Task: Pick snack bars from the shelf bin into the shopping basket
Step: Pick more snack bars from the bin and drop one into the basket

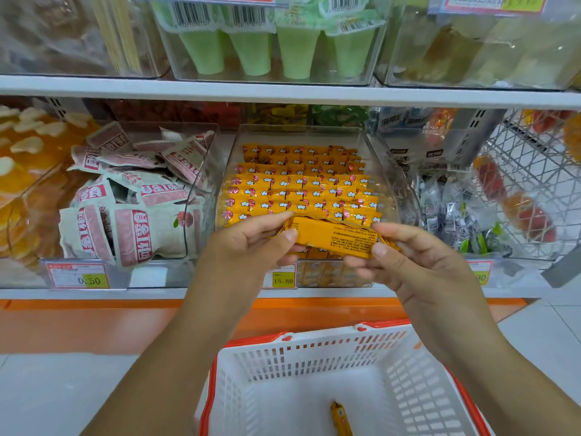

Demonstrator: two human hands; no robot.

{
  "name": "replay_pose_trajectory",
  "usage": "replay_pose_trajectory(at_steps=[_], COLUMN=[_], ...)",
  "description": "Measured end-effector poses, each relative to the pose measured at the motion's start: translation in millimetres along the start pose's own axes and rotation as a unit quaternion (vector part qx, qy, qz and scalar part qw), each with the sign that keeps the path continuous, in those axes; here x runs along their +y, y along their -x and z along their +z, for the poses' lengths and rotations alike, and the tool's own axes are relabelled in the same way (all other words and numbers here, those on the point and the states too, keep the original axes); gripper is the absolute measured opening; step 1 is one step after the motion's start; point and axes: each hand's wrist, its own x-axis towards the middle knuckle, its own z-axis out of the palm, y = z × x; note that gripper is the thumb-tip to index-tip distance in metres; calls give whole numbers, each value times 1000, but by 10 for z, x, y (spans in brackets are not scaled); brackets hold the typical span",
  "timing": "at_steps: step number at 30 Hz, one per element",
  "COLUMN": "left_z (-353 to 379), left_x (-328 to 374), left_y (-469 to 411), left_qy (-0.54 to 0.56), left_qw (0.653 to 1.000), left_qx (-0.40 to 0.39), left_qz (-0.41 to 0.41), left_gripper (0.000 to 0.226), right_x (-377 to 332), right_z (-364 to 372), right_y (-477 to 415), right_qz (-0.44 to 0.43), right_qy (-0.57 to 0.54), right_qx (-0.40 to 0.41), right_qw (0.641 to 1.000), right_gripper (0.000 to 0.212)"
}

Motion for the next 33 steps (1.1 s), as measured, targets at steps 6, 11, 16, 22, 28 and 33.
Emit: replay_pose_trajectory(at_steps=[6,11,16,22,28,33], left_z=[-35,-46,-31,-106,-413,-602], left_x=[-26,-13,-15,-90,-75,-183], left_y=[-24,-15,28,-104,-355,-560], left_qy=[62,34,-94,-210,-393,-435], left_qw=[997,999,995,976,885,867], left_qx=[-1,-19,-18,10,188,198], left_qz=[-40,-20,21,57,167,142], left_gripper=[21,22,17,15,36,44], right_x=[-23,-19,52,89,-17,38], right_z=[-9,-41,-14,113,530,851], right_y=[-19,-9,-4,-211,-921,-1713], right_qz=[18,20,-19,-13,-84,-143], right_qy=[-28,-4,67,71,213,432], right_qx=[2,-20,-30,-25,14,18], right_qw=[999,1000,997,997,973,890], right_gripper=[35,59,46,40,22,22])
